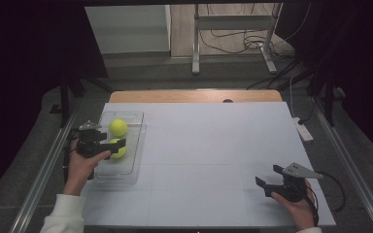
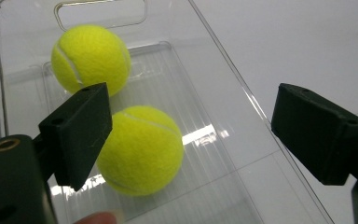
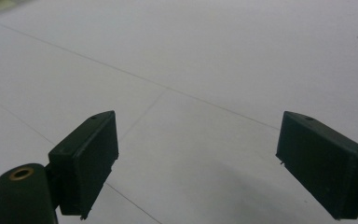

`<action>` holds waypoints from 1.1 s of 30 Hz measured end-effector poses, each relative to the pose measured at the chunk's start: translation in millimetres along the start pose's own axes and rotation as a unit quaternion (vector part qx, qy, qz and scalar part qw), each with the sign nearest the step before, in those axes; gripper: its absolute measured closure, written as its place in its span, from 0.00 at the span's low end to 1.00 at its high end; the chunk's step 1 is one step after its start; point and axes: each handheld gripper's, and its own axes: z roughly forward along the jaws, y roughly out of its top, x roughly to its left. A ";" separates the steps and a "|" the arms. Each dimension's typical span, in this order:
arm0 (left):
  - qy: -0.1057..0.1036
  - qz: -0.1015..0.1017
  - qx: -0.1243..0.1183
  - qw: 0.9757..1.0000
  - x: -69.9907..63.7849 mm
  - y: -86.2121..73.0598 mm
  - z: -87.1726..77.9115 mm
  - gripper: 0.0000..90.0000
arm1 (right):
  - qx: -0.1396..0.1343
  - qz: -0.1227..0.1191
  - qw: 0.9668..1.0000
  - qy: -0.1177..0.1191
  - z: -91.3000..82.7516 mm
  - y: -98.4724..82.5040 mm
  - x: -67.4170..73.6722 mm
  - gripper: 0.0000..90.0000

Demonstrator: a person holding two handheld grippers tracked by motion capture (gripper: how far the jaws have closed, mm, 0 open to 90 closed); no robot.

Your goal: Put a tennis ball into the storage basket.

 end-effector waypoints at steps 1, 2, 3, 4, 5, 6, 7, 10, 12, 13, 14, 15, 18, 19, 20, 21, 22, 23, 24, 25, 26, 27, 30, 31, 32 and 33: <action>-0.006 -0.003 -0.003 1.000 -0.7 -1.3 -0.3 0.15 | -0.003 0.003 1.000 0.004 -0.3 1.4 1.3 0.14; -0.009 -0.004 -0.007 1.000 -1.5 -2.5 -0.8 0.15 | -0.006 0.000 1.000 0.007 0.0 2.1 2.4 0.14; -0.012 -0.006 -0.013 1.000 -2.3 -3.6 -1.0 0.15 | -0.004 -0.002 1.000 0.010 0.5 2.3 3.5 0.14; -0.017 -0.007 -0.017 1.000 -3.5 -4.7 -1.3 0.15 | -0.003 -0.004 1.000 0.011 0.8 2.2 4.0 0.14; -0.020 -0.004 -0.019 1.000 -5.1 -5.5 -1.7 0.14 | -0.001 -0.007 1.000 0.010 1.2 2.1 4.2 0.14; -0.024 -0.004 -0.025 0.999 -7.4 -6.8 -2.4 0.14 | -0.002 -0.006 1.000 0.012 1.1 1.9 3.8 0.14; -0.026 -0.003 -0.029 0.999 -9.6 -8.0 -3.0 0.14 | -0.004 -0.003 1.000 0.013 0.9 2.0 3.2 0.14; -0.027 0.002 -0.034 0.999 -16.8 -12.1 -4.9 0.14 | -0.006 -0.002 1.000 0.011 0.5 1.9 0.8 0.14; -0.031 0.005 -0.037 0.999 -21.3 -15.2 -6.0 0.14 | -0.007 0.000 1.000 0.013 0.9 2.0 0.0 0.14; -0.032 0.006 -0.040 0.999 -23.2 -16.7 -6.2 0.14 | -0.007 0.000 1.000 0.014 1.1 2.1 0.3 0.14; -0.033 0.009 -0.041 0.999 -25.7 -18.8 -6.5 0.14 | -0.007 0.000 1.000 0.015 1.2 2.2 0.4 0.14; -0.036 0.013 -0.044 0.998 -28.8 -21.4 -6.8 0.14 | -0.006 -0.001 1.000 0.016 1.5 2.1 0.5 0.14; -0.044 0.021 -0.053 0.997 -34.1 -26.3 -7.7 0.14 | -0.006 -0.002 1.000 0.016 1.2 1.5 0.0 0.14; -0.043 0.024 -0.056 0.997 -36.4 -28.0 -8.1 0.14 | -0.006 -0.003 1.000 0.015 0.3 1.1 -0.3 0.14; -0.045 0.028 -0.060 0.997 -38.9 -30.1 -8.8 0.14 | -0.006 -0.001 1.000 0.014 -0.6 0.8 -0.2 0.14; -0.045 0.031 -0.063 0.997 -40.8 -31.7 -9.6 0.14 | -0.007 -0.002 1.000 0.013 -1.5 0.7 -0.3 0.14; -0.047 0.033 -0.066 0.996 -42.9 -33.9 -10.6 0.14 | -0.007 -0.003 1.000 0.012 -2.1 0.7 -0.4 0.14; -0.048 0.035 -0.068 0.996 -44.2 -35.3 -11.1 0.14 | -0.006 -0.004 1.000 0.010 -2.6 0.6 -0.3 0.14; -0.047 0.038 -0.072 0.996 -46.0 -37.5 -11.8 0.14 | -0.006 -0.004 1.000 0.010 -2.9 0.5 -0.2 0.14; -0.047 0.042 -0.076 0.995 -48.4 -40.3 -12.1 0.14 | -0.006 -0.004 1.000 0.011 -3.5 0.2 0.0 0.14; -0.048 0.044 -0.077 0.995 -49.7 -42.0 -12.0 0.14 | -0.006 -0.005 1.000 0.008 -4.4 -0.1 0.3 0.14; -0.051 0.046 -0.077 0.995 -51.9 -44.8 -12.0 0.14 | -0.006 -0.005 1.000 0.007 -5.2 -0.3 0.5 0.14; -0.054 0.053 -0.079 0.994 -57.7 -51.9 -13.2 0.14 | -0.007 -0.006 1.000 0.000 -9.0 -0.9 0.7 0.14; -0.057 0.056 -0.080 0.994 -59.5 -54.2 -14.1 0.14 | -0.008 -0.005 1.000 -0.001 -10.1 -1.1 0.7 0.14; -0.060 0.059 -0.081 0.993 -61.1 -56.5 -14.8 0.14 | -0.008 -0.005 1.000 -0.003 -11.1 -1.2 0.8 0.14; -0.063 0.061 -0.082 0.993 -62.2 -58.2 -15.4 0.14 | -0.008 -0.004 1.000 -0.004 -11.9 -1.5 0.5 0.14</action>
